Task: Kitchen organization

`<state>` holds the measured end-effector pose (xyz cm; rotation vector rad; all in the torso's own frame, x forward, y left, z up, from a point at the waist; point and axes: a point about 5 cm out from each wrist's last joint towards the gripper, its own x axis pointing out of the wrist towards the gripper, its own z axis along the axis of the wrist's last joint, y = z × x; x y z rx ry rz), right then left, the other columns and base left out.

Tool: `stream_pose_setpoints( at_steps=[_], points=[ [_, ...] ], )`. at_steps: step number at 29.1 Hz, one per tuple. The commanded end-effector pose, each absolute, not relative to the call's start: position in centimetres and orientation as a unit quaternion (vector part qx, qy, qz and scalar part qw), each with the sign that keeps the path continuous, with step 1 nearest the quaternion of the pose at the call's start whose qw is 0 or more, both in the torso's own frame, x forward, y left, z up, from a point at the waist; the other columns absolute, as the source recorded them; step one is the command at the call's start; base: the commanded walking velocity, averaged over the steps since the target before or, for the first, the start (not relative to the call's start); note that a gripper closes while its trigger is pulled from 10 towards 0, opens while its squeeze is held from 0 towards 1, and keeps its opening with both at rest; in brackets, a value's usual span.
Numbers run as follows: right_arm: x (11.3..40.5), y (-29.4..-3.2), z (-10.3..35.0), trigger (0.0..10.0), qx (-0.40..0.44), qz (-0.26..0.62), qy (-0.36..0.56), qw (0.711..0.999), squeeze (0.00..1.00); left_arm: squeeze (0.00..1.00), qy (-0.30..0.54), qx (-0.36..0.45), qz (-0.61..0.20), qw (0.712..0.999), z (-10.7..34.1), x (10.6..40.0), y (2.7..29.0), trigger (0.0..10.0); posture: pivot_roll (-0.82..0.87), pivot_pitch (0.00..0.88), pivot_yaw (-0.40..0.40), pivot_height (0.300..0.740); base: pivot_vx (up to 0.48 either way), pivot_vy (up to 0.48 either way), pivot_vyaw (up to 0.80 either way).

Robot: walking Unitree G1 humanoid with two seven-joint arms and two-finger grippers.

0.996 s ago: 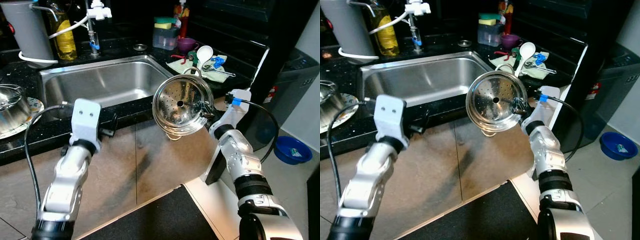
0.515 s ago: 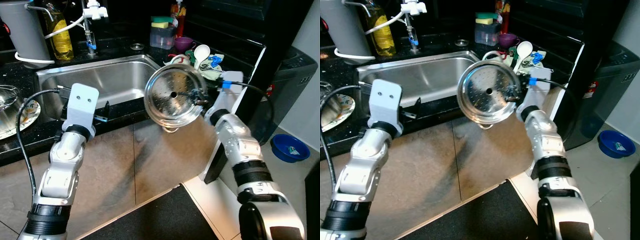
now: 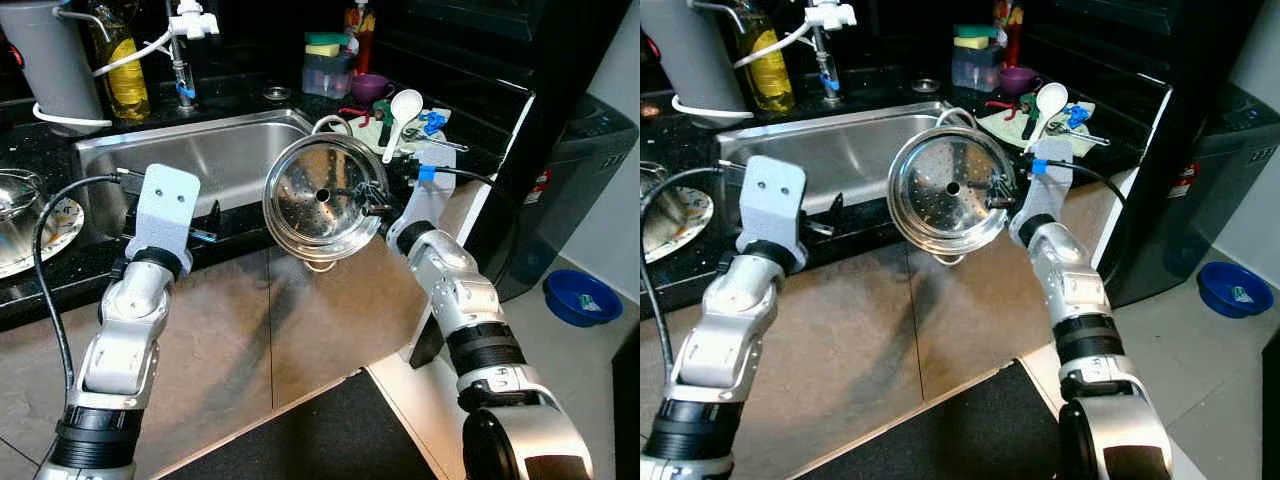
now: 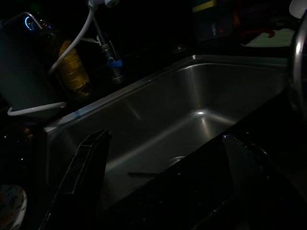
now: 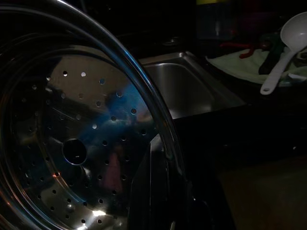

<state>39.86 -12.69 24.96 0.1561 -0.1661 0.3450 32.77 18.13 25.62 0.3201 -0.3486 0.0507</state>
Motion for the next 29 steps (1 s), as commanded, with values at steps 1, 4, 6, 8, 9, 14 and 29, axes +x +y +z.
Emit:
stream_pose_setpoints(
  at_steps=[1, 4, 6, 8, 9, 14, 29],
  points=[
    [39.7, -12.32, 25.84, 10.0, 0.078, 0.182, -0.099, 0.975, 0.0, 0.0, -0.167, 0.157, 0.02, 0.973, 25.29, 32.53, 17.99, 10.0, -0.01, 0.105, -0.08, 0.74, 0.255, 0.0, 0.0],
    [39.66, -12.17, 26.05, 10.0, 0.075, 0.185, -0.103, 0.974, 0.0, 0.0, -0.168, 0.155, 0.022, 0.973, 25.38, 32.51, 18.16, 10.0, -0.01, 0.107, -0.08, 0.74, 0.285, 0.0, 0.0],
    [39.63, -12.09, 26.16, 10.0, 0.073, 0.187, -0.105, 0.974, 0.0, 0.0, -0.168, 0.155, 0.023, 0.973, 25.4, 32.5, 18.23, 10.0, -0.01, 0.109, -0.08, 0.74, 0.294, 0.0, 0.0],
    [39.63, -12.06, 26.22, 10.0, 0.073, 0.187, -0.106, 0.974, 0.0, 0.0, -0.167, 0.154, 0.022, 0.974, 25.4, 32.51, 18.22, 10.0, -0.01, 0.109, -0.08, 0.74, 0.296, 0.0, 0.0],
    [39.61, -12.01, 26.3, 10.0, 0.074, 0.188, -0.107, 0.973, 0.0, 0.0, -0.168, 0.155, 0.021, 0.973, 25.42, 32.51, 18.2, 10.0, -0.01, 0.112, -0.078, 0.74, 0.311, 0.0, 0.0],
    [39.6, -12.0, 26.32, 10.0, 0.074, 0.188, -0.107, 0.973, 0.0, 0.0, -0.168, 0.154, 0.018, 0.973, 25.41, 32.54, 18.06, 10.0, -0.01, 0.112, -0.078, 0.74, 0.333, 0.0, 0.0],
    [39.48, -11.95, 26.37, 10.0, 0.077, 0.189, -0.109, 0.973, 0.0, 0.0, -0.17, 0.161, 0.012, 0.972, 25.59, 32.49, 17.93, 10.0, 0.0, 0.115, -0.077, 0.74, 0.355, 0.0, 0.0]
  ],
)
